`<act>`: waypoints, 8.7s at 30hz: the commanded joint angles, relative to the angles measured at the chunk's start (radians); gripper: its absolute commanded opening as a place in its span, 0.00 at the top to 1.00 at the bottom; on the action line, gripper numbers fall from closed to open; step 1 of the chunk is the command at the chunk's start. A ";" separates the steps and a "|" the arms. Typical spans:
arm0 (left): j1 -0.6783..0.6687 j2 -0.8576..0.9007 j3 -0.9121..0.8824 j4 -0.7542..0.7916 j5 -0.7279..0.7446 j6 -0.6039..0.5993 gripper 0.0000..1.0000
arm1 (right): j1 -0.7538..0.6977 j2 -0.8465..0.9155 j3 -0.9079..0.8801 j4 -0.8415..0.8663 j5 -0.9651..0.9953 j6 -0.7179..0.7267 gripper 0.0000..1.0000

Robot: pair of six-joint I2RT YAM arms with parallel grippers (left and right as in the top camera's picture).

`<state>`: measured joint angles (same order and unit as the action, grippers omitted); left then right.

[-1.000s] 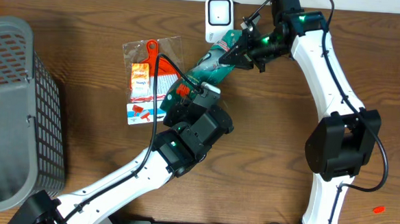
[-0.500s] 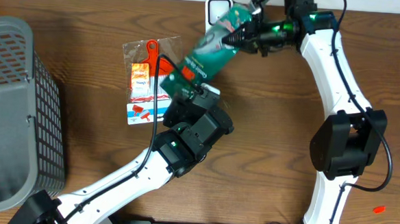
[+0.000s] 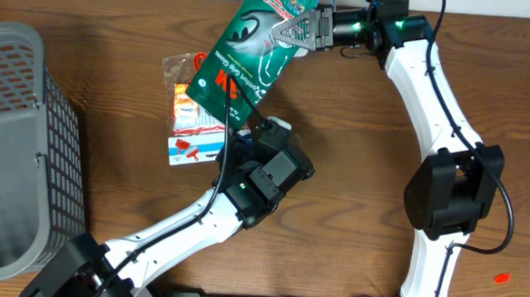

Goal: Scan the item barcode

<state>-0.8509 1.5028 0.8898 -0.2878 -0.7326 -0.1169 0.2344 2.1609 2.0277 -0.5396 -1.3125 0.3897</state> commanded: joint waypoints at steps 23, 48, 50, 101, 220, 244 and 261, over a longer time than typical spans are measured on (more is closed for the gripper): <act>0.003 0.003 -0.003 0.003 -0.013 -0.027 0.26 | -0.039 0.294 0.014 0.453 0.114 0.257 0.99; 0.004 0.003 -0.003 0.001 -0.012 -0.027 0.20 | -0.076 0.427 0.014 0.835 0.214 0.467 0.99; 0.004 0.003 -0.003 0.001 -0.012 -0.027 0.20 | -0.069 0.427 0.014 0.834 0.229 0.467 0.99; 0.004 0.007 -0.003 0.001 -0.012 -0.027 0.19 | -0.024 0.520 0.014 1.091 0.183 0.698 0.99; 0.003 0.006 -0.003 -0.011 0.071 -0.088 0.18 | -0.978 -0.239 0.021 -0.544 1.801 0.155 0.92; 0.003 0.006 -0.003 0.005 0.071 -0.089 0.18 | -0.957 -0.171 0.022 -0.530 1.251 -0.067 0.44; 0.305 -0.224 0.025 0.043 0.057 -0.113 0.18 | -0.446 -0.355 0.022 -0.580 1.199 -0.185 0.01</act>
<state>-0.6334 1.3132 0.8917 -0.2310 -0.6727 -0.2138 -0.2871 1.8683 2.0445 -1.1030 -0.1020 0.2214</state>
